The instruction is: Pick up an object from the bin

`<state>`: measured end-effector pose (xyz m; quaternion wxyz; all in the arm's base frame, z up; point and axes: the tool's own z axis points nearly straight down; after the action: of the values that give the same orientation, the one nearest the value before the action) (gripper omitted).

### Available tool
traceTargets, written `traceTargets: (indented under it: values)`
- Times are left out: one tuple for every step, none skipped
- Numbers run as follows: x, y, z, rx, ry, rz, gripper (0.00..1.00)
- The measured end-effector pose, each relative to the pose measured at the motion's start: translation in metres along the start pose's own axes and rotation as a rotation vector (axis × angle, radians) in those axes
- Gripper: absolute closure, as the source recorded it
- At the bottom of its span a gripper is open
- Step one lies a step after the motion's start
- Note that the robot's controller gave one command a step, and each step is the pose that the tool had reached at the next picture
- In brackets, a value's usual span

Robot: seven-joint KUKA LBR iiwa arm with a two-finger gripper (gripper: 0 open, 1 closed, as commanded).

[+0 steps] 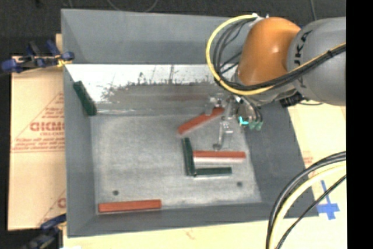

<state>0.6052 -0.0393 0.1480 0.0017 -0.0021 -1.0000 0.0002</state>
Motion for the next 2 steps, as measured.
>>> traceTargets:
  values:
    - [-0.0480, 0.0052, 0.0804, 0.000, -0.003, -0.142, 0.00]
    - [-0.0492, 0.0048, 0.0787, 0.001, -0.007, -0.141, 0.00]
